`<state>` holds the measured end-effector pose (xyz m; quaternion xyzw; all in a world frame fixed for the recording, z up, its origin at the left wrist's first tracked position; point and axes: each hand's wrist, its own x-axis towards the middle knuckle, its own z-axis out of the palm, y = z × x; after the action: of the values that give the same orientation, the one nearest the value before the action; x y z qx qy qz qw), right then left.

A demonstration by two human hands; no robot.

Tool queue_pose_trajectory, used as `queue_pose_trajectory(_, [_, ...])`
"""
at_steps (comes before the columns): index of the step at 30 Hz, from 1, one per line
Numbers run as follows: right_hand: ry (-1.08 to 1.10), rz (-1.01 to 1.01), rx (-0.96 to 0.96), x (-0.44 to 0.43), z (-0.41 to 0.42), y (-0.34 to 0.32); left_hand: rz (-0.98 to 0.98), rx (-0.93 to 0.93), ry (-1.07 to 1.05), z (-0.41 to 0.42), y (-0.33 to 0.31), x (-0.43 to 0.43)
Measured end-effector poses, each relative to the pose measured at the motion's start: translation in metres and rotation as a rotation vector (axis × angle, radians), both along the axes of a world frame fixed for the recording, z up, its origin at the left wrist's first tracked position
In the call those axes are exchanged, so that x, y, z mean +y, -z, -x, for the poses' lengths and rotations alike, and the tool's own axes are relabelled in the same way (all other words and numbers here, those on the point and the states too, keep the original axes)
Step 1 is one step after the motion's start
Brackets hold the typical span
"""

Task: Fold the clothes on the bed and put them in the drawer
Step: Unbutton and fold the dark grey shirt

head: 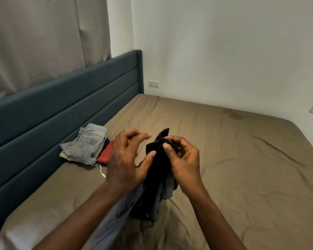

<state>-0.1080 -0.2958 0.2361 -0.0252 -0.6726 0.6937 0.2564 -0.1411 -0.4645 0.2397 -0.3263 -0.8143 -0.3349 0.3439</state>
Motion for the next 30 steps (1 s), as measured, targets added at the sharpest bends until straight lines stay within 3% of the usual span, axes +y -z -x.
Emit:
queue_pose_trajectory(2, [0.038,-0.009,-0.01,0.004,0.007,-0.009,-0.002,-0.049,0.009,-0.009,0.012,0.008])
queue_pose_trajectory(4, [0.058,-0.016,-0.01,0.007,0.012,-0.02,0.011,-0.255,0.019,-0.006,0.017,0.013])
queue_pose_trajectory(7, [0.078,-0.095,0.008,0.014,0.016,-0.039,-0.262,-0.626,0.159,0.014,0.008,0.015])
queue_pose_trajectory(9, [0.093,-0.166,0.024,0.023,0.021,-0.056,-0.443,-0.775,0.33,0.023,-0.012,0.013])
queue_pose_trajectory(11, [0.086,-0.2,0.027,0.031,0.027,-0.075,-0.358,-0.762,0.426,0.027,-0.032,0.015])
queue_pose_trajectory(14, [0.035,-0.21,0.052,0.037,0.04,-0.115,-0.147,-0.567,0.302,0.037,-0.06,0.033])
queue_pose_trajectory(19, [0.02,-0.197,0.146,0.043,0.053,-0.203,-0.401,-0.237,0.19,0.062,-0.138,0.061])
queue_pose_trajectory(25, [-0.17,0.03,0.152,0.04,0.061,-0.313,-0.364,-0.037,0.255,0.071,-0.241,0.069])
queue_pose_trajectory(27, [-0.224,0.02,0.146,0.039,0.065,-0.34,-0.44,-0.079,0.306,0.075,-0.267,0.069])
queue_pose_trajectory(30, [-0.122,-0.246,0.211,0.049,0.076,-0.358,-0.734,-0.416,0.546,0.081,-0.292,0.065])
